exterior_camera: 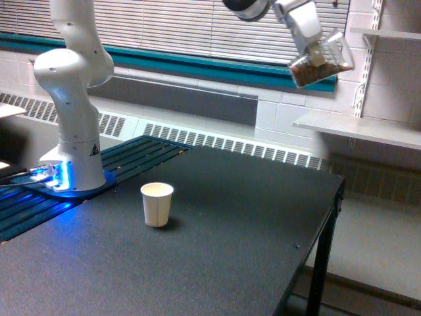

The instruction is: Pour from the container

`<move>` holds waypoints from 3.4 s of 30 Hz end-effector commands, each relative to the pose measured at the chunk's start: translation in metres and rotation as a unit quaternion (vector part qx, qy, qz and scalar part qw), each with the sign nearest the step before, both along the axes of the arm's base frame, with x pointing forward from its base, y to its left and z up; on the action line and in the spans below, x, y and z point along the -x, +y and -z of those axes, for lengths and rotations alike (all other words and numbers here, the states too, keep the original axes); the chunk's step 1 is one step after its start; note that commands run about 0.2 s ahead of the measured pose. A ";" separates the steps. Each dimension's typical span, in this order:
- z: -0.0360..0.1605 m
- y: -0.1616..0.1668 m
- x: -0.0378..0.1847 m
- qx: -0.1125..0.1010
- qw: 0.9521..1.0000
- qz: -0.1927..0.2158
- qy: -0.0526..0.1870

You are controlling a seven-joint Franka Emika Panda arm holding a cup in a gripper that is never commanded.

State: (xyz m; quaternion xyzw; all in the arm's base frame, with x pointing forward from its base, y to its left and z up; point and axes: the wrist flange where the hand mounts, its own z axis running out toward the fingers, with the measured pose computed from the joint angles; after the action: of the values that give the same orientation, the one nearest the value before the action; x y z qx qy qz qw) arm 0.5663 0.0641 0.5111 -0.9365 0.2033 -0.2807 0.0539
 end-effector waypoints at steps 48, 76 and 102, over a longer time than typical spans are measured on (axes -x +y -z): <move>0.079 -0.062 0.217 0.012 0.996 0.035 0.075; 0.102 -0.073 0.276 -0.003 0.988 0.080 0.132; 0.092 -0.091 0.307 -0.023 0.978 0.137 0.155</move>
State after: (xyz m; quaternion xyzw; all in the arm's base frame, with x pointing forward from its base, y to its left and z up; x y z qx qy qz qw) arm 0.2681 -0.0209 0.4321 -0.9326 0.3271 -0.1524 0.0093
